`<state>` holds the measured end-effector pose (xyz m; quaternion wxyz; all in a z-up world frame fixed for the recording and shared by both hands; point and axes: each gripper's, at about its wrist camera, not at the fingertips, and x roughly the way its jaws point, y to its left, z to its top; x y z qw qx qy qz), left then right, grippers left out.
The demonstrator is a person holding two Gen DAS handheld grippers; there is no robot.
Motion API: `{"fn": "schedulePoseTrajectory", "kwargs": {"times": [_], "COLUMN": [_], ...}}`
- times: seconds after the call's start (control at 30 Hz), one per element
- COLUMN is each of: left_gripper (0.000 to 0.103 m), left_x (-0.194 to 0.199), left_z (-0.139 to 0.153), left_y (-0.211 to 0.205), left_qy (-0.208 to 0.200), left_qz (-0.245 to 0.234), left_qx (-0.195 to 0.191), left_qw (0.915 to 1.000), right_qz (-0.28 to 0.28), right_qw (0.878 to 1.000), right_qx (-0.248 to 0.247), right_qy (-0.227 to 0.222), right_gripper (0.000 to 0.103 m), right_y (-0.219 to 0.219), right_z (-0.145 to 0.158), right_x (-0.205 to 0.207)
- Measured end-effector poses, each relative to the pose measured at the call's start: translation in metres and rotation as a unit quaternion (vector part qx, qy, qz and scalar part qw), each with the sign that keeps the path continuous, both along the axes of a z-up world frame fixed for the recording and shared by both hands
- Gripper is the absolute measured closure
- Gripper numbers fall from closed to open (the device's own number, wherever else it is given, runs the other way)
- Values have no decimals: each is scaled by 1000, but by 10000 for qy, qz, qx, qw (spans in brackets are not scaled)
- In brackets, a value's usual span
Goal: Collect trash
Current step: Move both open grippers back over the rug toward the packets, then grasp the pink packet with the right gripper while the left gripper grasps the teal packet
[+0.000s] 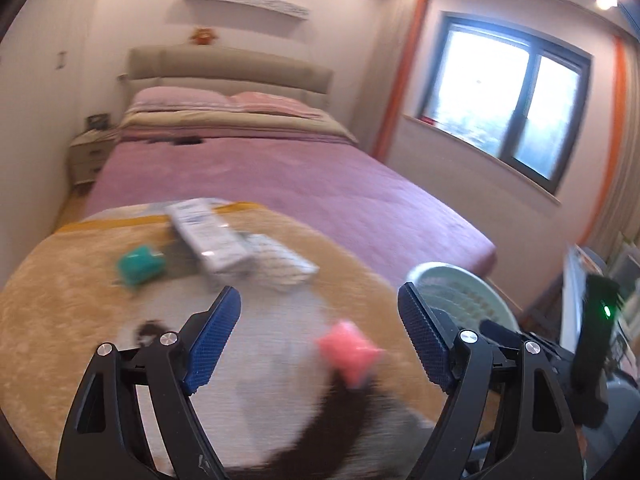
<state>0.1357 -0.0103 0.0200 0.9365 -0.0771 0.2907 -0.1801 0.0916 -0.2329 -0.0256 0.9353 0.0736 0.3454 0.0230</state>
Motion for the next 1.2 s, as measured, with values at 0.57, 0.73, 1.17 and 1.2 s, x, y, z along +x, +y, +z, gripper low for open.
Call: {"fn": "schedulePoseTrajectory", "kwargs": {"times": [0.57, 0.73, 1.17, 1.2], "left_gripper": [24, 24, 24, 24], "left_x": [62, 90, 150, 151], "left_z": [-51, -53, -77, -79], "left_y": [107, 121, 111, 108], "left_qy": [783, 926, 1033, 1062], "left_qz": [1162, 920, 469, 377], "left_qx": [1328, 1103, 1184, 1193], "left_qw": [9812, 9853, 9865, 9864], "right_qz": [752, 757, 810, 805], "right_qw": [9937, 9928, 9926, 9929], "right_qx": [-583, -581, -410, -373], "right_qy": [585, 719, 811, 798], "right_gripper": [44, 44, 44, 44], "right_y": [77, 79, 74, 73], "right_z": [-44, -48, -52, -52], "right_x": [47, 54, 59, 59]}}
